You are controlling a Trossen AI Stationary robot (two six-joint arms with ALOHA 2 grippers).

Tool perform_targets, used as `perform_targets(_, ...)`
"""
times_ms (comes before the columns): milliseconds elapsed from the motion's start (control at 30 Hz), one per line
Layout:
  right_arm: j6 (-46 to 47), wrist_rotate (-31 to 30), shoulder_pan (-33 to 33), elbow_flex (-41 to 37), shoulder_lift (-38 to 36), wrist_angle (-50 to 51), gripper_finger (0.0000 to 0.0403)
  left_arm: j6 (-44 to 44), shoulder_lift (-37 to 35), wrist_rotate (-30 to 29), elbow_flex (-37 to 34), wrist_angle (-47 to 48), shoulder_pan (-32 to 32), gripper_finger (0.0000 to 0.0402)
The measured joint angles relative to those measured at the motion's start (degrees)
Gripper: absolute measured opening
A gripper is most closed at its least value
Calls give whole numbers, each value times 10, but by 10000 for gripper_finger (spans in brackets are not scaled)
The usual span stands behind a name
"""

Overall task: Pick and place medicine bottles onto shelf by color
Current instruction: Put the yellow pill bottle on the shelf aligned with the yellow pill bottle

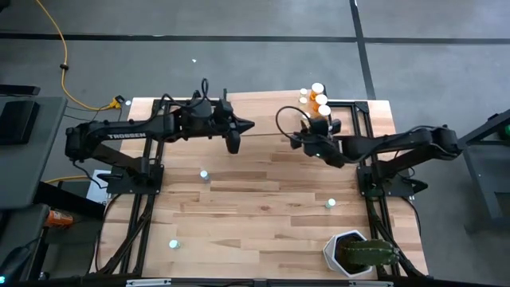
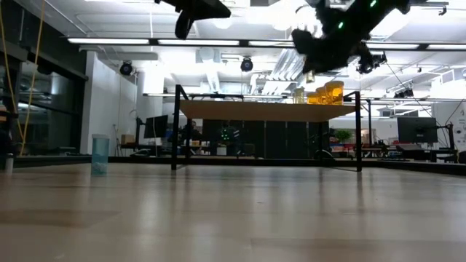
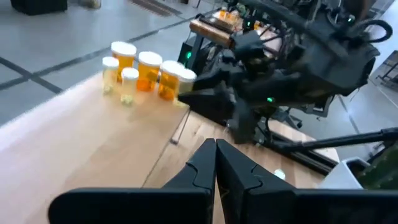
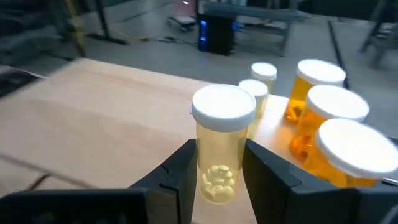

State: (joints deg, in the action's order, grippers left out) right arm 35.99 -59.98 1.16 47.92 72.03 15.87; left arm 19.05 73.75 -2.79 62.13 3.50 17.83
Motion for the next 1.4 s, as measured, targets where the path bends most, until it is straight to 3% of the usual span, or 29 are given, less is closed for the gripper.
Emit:
perform_targets(467, 31, 54, 92, 0, 83, -37, 112, 24, -2, 5, -13, -3, -3, 0)
perform_targets(1000, 26, 54, 95, 0, 86, -36, 113, 33, -2, 6, -13, -3, -3, 0)
perform_targets(1400, 26, 59, 95, 0, 85, -36, 185, 33, -2, 7, -13, -3, -3, 0)
